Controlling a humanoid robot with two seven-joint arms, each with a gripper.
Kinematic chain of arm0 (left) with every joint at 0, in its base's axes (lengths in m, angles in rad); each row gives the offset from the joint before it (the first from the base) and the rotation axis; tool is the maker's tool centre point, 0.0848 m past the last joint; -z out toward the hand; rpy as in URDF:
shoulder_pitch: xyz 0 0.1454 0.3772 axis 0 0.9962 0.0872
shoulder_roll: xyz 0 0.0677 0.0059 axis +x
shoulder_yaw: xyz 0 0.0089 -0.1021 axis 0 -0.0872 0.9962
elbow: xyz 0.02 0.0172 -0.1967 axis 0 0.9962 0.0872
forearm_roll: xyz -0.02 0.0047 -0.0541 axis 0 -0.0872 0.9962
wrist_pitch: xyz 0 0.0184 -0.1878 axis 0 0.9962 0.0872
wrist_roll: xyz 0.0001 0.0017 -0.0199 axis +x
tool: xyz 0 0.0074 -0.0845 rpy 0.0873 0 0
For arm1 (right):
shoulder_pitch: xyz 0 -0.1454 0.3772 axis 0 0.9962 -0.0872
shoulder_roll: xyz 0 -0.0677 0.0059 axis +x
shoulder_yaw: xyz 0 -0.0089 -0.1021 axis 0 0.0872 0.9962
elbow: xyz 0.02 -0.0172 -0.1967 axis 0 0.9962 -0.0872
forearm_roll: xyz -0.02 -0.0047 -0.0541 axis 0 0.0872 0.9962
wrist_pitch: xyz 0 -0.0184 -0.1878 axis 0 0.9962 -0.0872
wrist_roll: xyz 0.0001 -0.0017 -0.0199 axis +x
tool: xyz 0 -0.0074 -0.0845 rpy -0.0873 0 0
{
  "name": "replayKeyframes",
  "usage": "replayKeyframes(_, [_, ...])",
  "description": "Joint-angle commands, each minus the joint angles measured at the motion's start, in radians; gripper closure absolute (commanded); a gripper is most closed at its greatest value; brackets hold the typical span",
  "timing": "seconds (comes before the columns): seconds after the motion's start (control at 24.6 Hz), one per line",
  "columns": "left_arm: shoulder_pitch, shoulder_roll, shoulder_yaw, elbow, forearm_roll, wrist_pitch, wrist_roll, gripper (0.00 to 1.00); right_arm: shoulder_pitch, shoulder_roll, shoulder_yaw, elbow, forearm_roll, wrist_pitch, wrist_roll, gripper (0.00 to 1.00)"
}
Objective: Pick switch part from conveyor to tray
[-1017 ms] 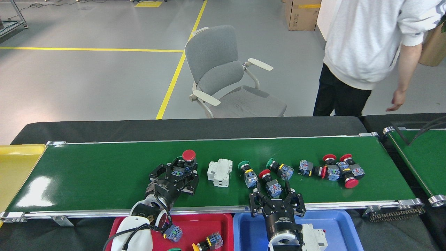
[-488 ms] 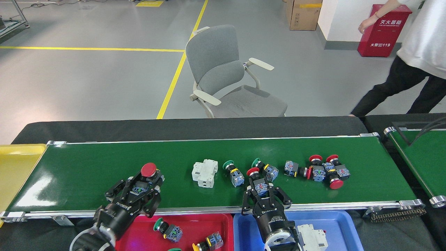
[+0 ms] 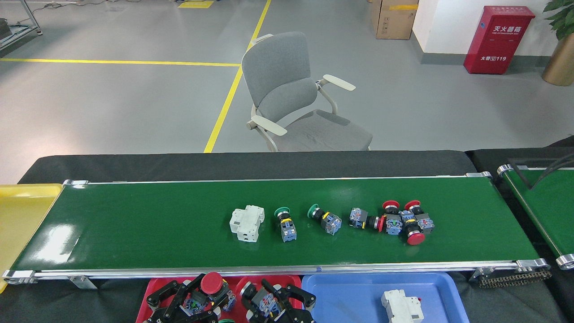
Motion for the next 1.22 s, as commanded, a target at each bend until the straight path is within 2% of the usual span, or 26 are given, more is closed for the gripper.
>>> replayKeyframes(0.0, [-0.003, -0.006, 0.014, -0.013, 0.011, -0.004, 0.017, 0.00, -0.005, -0.002, 0.002, -0.016, 0.000, -0.007, -0.010, 0.01])
replayKeyframes(0.12, [0.002, -0.006, 0.023, -0.010, 0.024, -0.004, 0.016, 0.00, -0.001, -0.001, -0.007, -0.028, 0.000, 0.001, -0.013, 0.01])
replayKeyframes(0.2, [0.003, -0.008, 0.028, -0.007, 0.025, -0.004, 0.016, 0.00, 0.008, 0.006, -0.059, -0.056, -0.005, 0.048, -0.019, 0.02])
replayKeyframes(0.28, [0.003, -0.006, 0.036, -0.007, 0.027, -0.004, 0.017, 0.00, 0.056, 0.012, -0.150, -0.067, -0.007, 0.217, -0.037, 0.02])
replayKeyframes(0.37, [0.003, -0.009, 0.094, -0.003, 0.031, -0.004, 0.016, 0.00, 0.073, 0.016, -0.160, -0.068, -0.007, 0.377, -0.097, 0.02])
replayKeyframes(0.45, [0.003, -0.041, 0.184, 0.006, 0.047, -0.004, 0.011, 0.00, 0.091, 0.013, -0.163, -0.068, -0.008, 0.519, -0.152, 0.02])
replayKeyframes(0.49, [0.002, -0.072, 0.232, 0.012, 0.045, 0.038, 0.008, 0.00, 0.111, 0.012, -0.163, -0.068, -0.008, 0.594, -0.163, 0.02])
replayKeyframes(0.57, [0.003, -0.077, 0.244, 0.013, 0.033, 0.211, 0.006, 0.00, 0.128, 0.012, -0.168, -0.059, -0.013, 0.664, -0.163, 0.02])
replayKeyframes(0.65, [0.012, -0.069, 0.243, 0.024, -0.016, 0.330, 0.006, 0.00, 0.117, 0.021, -0.191, -0.036, -0.019, 0.688, -0.156, 0.02])
replayKeyframes(0.69, [0.015, -0.069, 0.244, 0.027, -0.036, 0.339, 0.008, 0.00, 0.108, 0.027, -0.208, -0.022, -0.028, 0.694, -0.151, 0.02])
replayKeyframes(0.98, [-0.012, -0.069, 0.238, 0.009, -0.041, 0.332, 0.008, 0.00, -0.019, 0.067, -0.222, 0.078, -0.030, 0.702, -0.076, 0.02])
replayKeyframes(1.18, [-0.081, -0.066, 0.088, 0.026, -0.050, 0.342, 0.006, 0.00, -0.102, 0.075, -0.239, 0.157, -0.033, 0.702, -0.050, 0.02])
